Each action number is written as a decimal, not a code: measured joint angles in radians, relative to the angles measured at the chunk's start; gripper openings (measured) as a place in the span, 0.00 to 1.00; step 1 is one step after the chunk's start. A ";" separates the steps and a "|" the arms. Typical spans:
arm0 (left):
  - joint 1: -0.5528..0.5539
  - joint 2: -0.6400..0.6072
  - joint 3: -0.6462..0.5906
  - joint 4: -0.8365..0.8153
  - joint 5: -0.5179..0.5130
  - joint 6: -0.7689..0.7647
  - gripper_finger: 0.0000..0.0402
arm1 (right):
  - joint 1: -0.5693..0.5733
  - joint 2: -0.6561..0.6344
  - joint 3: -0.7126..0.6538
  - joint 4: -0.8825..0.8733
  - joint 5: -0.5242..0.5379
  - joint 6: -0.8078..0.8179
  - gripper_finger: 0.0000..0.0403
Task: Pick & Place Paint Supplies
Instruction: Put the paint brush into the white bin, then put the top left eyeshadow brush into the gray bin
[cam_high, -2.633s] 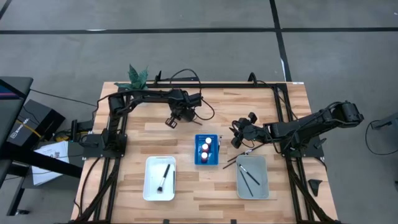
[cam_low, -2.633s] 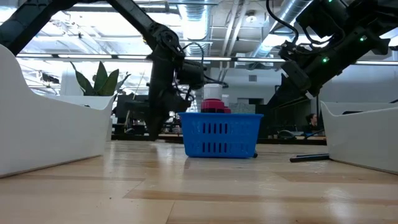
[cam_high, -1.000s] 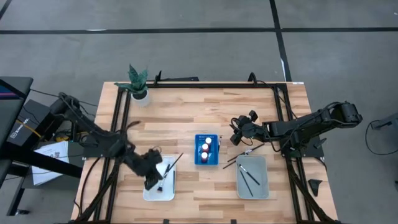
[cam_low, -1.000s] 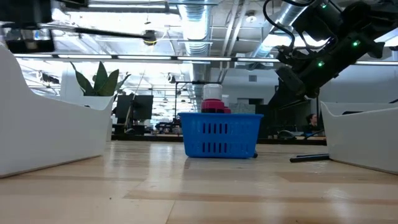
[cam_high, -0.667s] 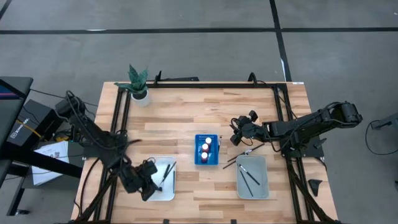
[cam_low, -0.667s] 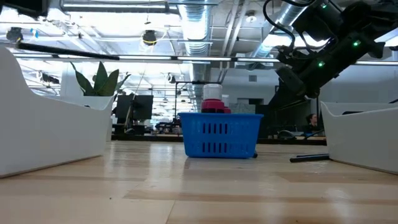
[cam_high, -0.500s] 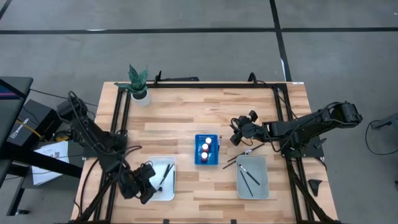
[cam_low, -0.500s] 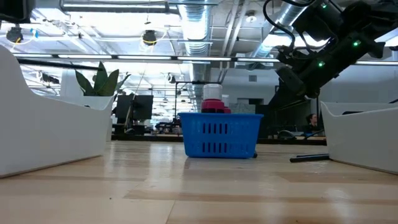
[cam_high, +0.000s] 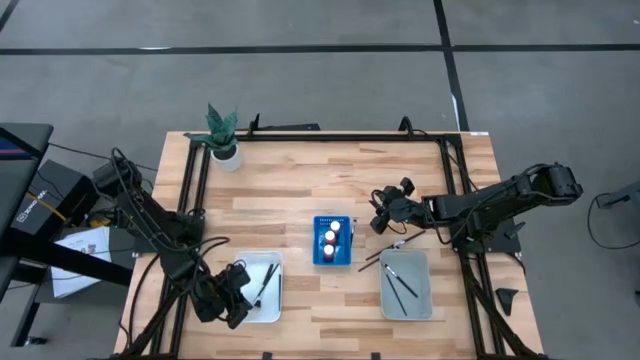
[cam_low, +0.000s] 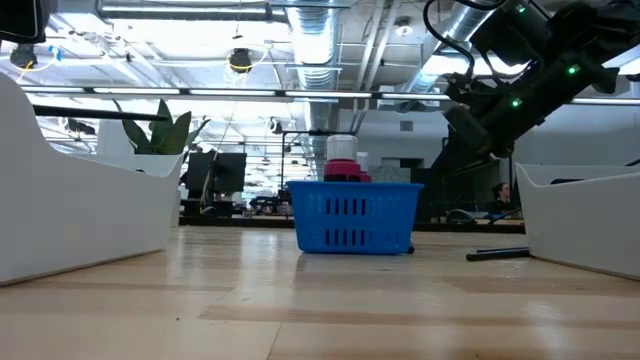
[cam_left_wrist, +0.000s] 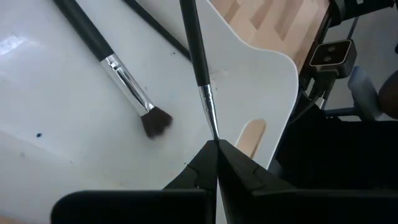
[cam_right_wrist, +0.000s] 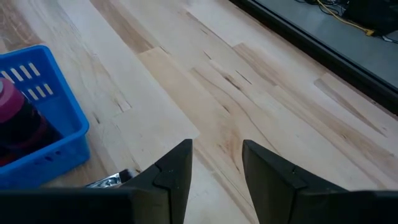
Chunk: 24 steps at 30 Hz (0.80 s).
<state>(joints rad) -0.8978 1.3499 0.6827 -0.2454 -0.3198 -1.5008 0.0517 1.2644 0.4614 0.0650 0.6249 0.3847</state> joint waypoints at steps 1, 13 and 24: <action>0.000 0.000 0.000 0.000 0.000 0.000 0.00 | 0.000 0.000 0.000 0.000 0.000 0.000 0.34; 0.000 0.000 0.000 -0.008 0.005 -0.008 0.16 | 0.000 0.000 0.000 -0.005 0.000 0.000 0.34; -0.006 -0.005 0.000 -0.009 0.005 0.030 0.22 | 0.000 0.000 0.000 -0.005 0.000 -0.001 0.34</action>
<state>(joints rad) -0.9043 1.3447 0.6830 -0.2544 -0.3143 -1.4707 0.0517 1.2644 0.4610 0.0601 0.6247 0.3836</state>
